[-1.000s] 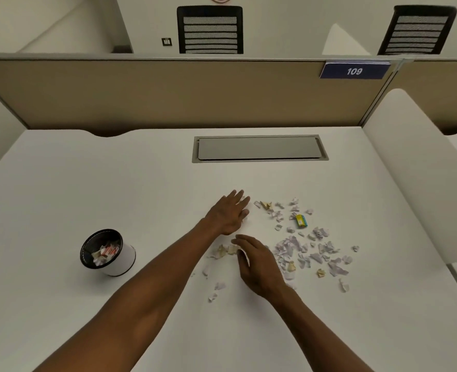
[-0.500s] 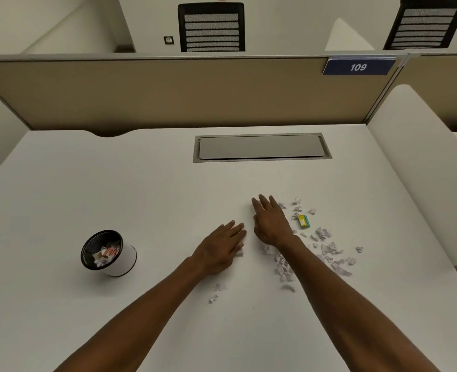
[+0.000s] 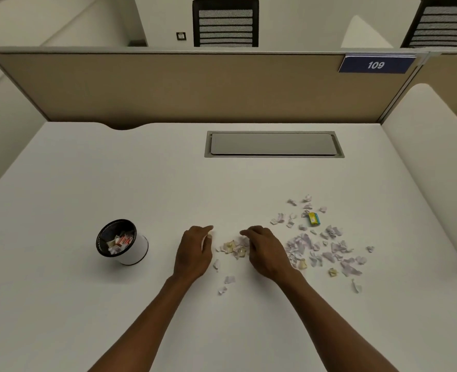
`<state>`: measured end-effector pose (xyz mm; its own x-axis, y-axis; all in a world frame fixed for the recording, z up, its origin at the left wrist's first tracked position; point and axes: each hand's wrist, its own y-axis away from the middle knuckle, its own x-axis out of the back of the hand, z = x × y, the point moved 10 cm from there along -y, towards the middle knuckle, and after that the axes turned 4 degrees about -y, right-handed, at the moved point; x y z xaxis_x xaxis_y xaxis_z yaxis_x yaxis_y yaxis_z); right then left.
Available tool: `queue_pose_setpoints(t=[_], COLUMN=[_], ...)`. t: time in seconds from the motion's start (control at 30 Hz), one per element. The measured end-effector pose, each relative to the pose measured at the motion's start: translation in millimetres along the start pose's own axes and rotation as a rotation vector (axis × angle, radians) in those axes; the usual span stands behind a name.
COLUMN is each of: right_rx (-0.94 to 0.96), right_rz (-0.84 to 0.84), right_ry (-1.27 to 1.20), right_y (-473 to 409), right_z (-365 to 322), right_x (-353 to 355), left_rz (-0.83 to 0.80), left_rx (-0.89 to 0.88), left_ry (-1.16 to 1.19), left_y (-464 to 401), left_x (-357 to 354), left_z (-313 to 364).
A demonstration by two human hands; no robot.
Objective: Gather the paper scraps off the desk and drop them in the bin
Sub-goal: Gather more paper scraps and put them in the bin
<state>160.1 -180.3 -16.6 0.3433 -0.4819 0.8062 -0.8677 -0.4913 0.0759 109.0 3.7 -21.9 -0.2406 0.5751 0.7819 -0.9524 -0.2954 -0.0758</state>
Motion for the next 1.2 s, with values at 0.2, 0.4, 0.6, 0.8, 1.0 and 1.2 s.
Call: queue_pose_setpoints(t=[0.2,0.4,0.6,0.8,1.0,1.2], right_rx=[0.019,0.108,-0.039,0.028,0.095,0.113], right_rz=[-0.107,-0.143,-0.059,-0.215,-0.32,-0.214], right_ry=[0.166,0.073,0.135,0.21,0.211,0.083], right_y=[6,27,39,44,44,45], right_z=[-9,-28,1,-5,-27,-44], right_x=[-13,-25,-5,-34,-49,-50], left_rz=[-0.088,-0.159,-0.004,-0.403,-0.402,-0.274], left_rx=[0.061,-0.015,0.12,0.066,0.04,-0.001], left_ry=[-0.036,0.122,0.121,0.054,0.052,0.041], left_y=[25,40,53,77,70,64], left_x=[-12,-19,11,-26,-36,-20], left_z=[-4,21,-15,-24,-1,12])
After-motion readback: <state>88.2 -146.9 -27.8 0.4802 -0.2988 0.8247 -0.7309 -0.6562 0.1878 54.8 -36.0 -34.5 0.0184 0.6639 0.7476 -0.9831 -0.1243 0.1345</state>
